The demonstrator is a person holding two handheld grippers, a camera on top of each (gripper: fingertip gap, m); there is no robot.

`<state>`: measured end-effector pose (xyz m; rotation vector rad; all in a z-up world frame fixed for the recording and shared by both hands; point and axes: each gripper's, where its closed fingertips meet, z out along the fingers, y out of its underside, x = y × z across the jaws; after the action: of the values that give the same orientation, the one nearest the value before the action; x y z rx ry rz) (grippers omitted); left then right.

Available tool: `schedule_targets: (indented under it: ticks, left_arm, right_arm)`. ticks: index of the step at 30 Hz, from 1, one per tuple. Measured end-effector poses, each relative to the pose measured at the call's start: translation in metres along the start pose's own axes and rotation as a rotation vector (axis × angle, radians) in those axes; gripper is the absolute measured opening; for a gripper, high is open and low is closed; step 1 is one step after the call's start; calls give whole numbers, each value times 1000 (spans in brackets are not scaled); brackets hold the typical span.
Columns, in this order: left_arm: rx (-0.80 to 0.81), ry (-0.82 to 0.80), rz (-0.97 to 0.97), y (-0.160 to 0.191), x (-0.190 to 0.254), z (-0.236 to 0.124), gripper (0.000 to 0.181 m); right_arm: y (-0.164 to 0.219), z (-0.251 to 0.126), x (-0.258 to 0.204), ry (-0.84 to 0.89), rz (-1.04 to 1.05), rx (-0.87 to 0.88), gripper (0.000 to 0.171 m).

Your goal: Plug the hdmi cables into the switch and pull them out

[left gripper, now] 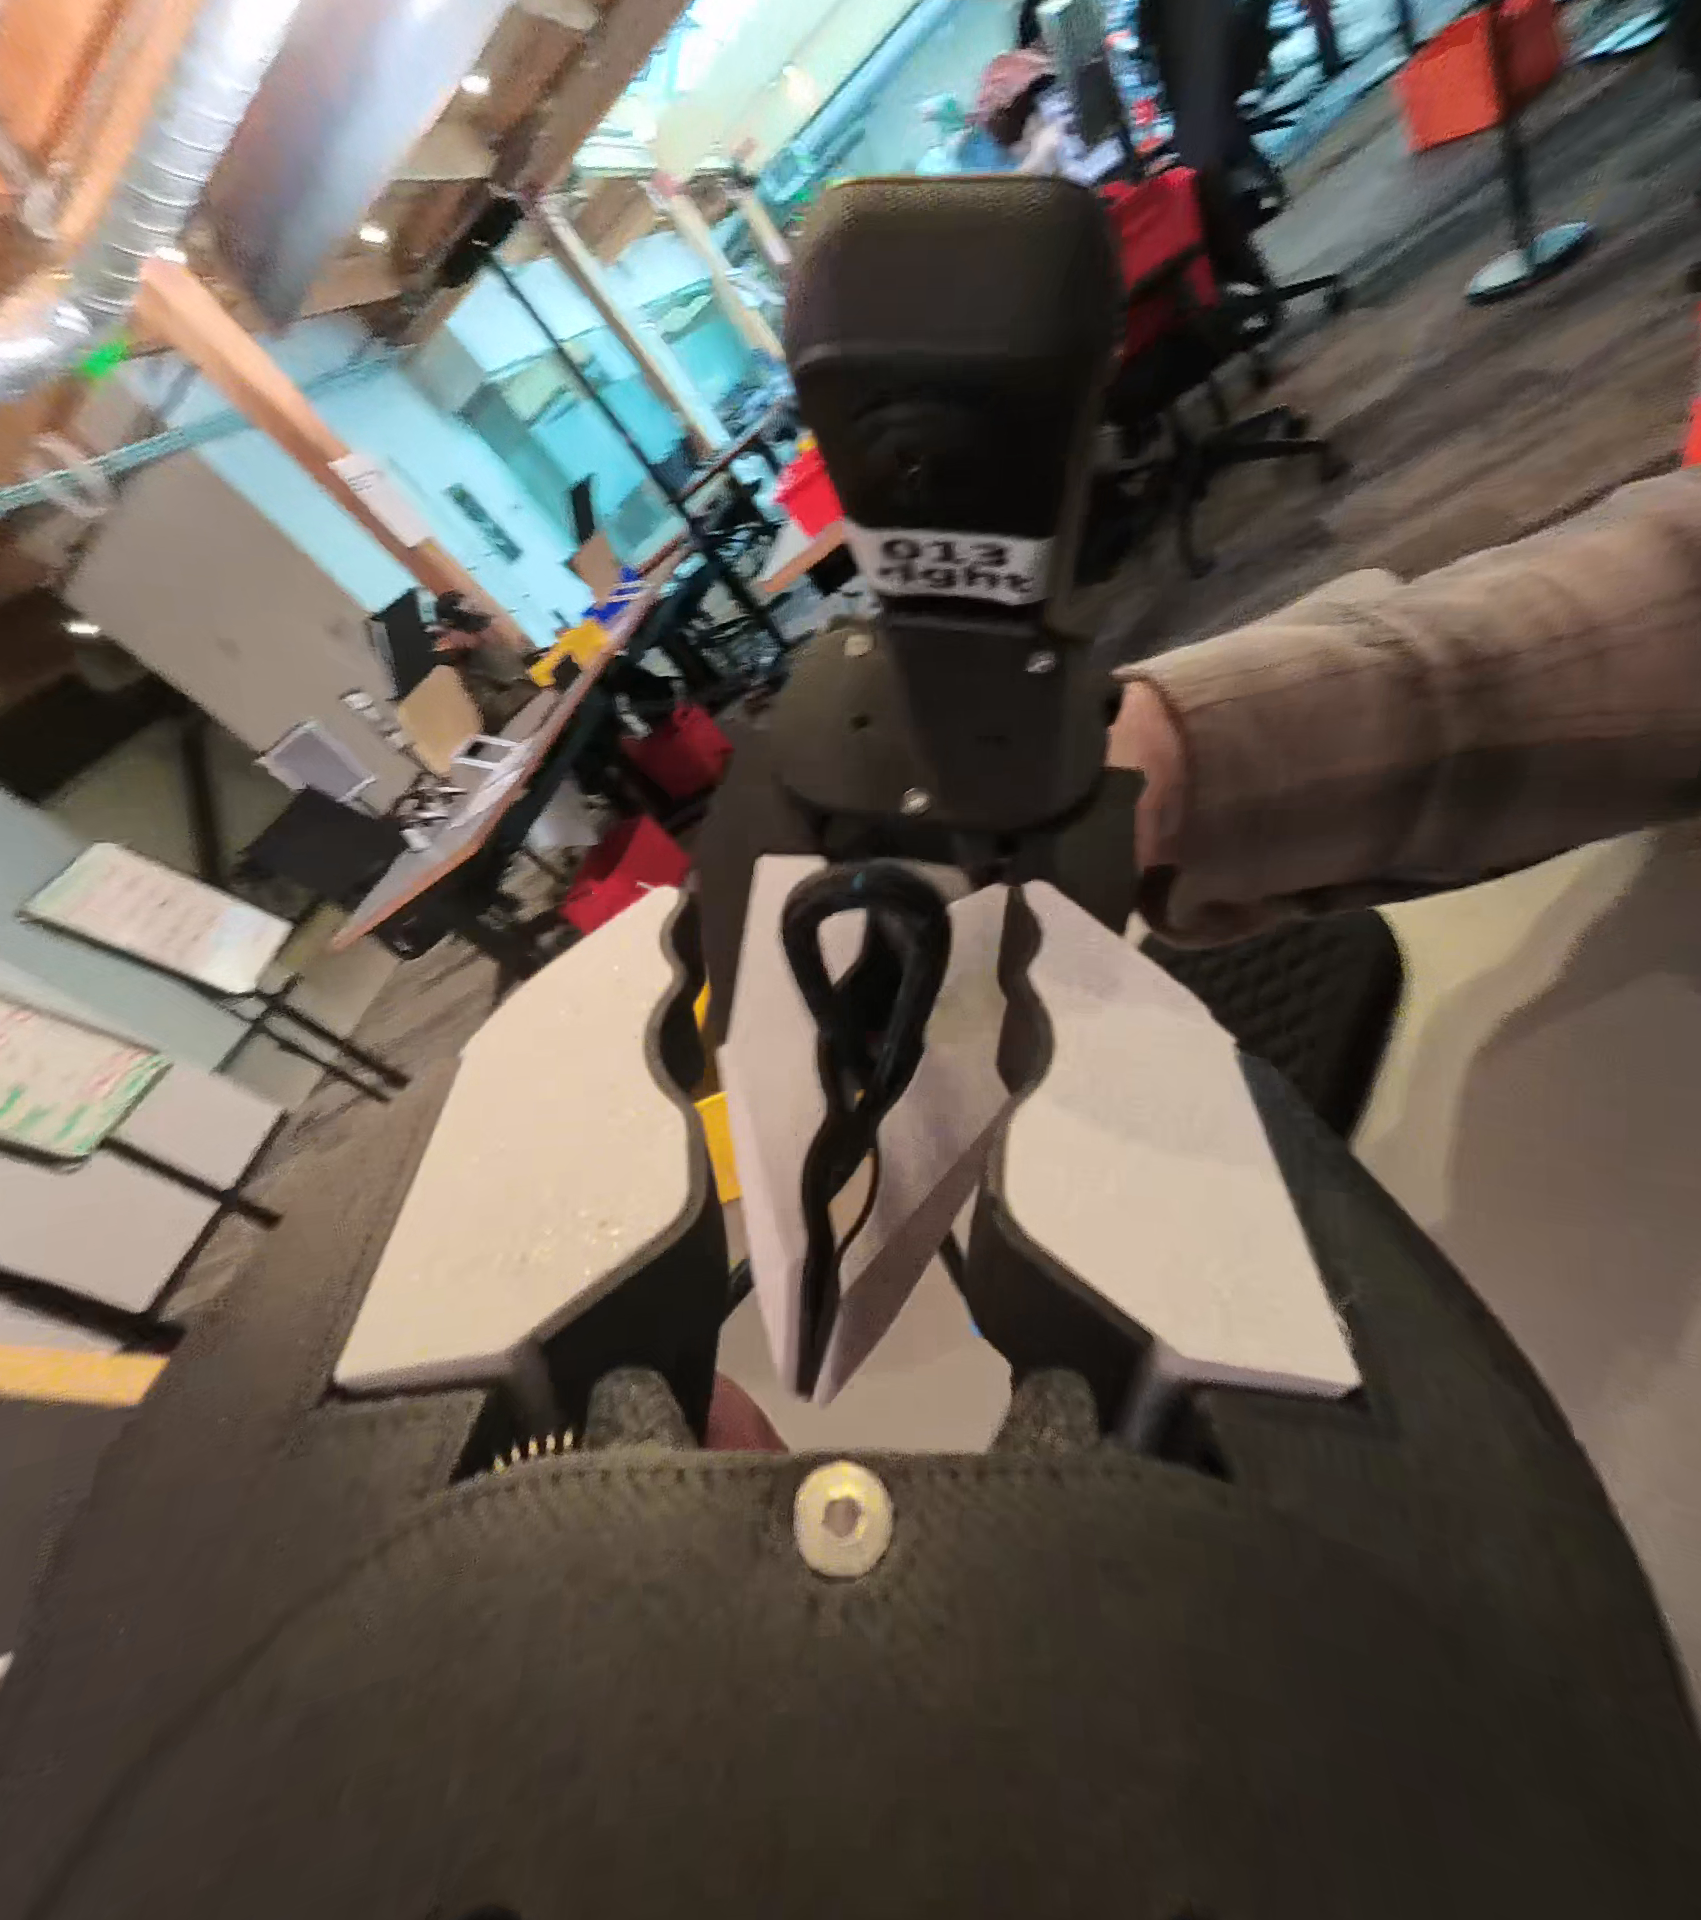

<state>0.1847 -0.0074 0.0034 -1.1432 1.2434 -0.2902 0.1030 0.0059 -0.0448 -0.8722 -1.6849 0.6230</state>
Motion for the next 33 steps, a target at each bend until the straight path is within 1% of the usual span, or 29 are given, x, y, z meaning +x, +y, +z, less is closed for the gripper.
schedule_targets:
  ticks: [2,3,6,7,11,17,23,25,26,27,30,32,33]
  left_arm:
    - [-16,35,-14,0,8,3,60]
    - [-30,57,-18,2,13,6,58]
    - [-52,22,29,5,13,10,46]
    - [-46,-22,18,4,6,8,33]
    - [-11,-51,31,-1,4,6,32]
    - [7,-40,115,-9,9,4,26]
    - [-7,-5,179,-16,10,-3,23]
    - [5,-24,166,-21,3,-9,23]
    - [14,-28,137,-22,-1,-12,23]
    - [37,-52,104,-25,-7,-16,22]
    - [65,-68,-20,-24,-16,-19,23]
    - [80,-40,-80,-22,-13,-17,23]
    - [102,-18,-107,-24,-10,-17,23]
  right_arm:
    - [0,5,-5,-15,4,-6,0]
    - [1,7,-7,-24,-2,-12,0]
    - [0,14,-13,-41,-1,-2,0]
    - [0,13,-11,-29,3,4,0]
    - [-5,9,-8,-16,9,42,0]
    - [-15,3,-6,0,-3,96,0]
    - [-20,0,-4,53,-78,67,1]
    - [-11,-4,0,101,-134,-11,21]
    - [-8,-7,3,123,-138,-40,23]
    - [-8,-10,7,171,-163,-64,20]
    - [-7,-17,24,377,-303,-203,24]
    - [-8,-12,25,433,-356,-257,36]
    - [-8,-6,22,418,-346,-258,42]
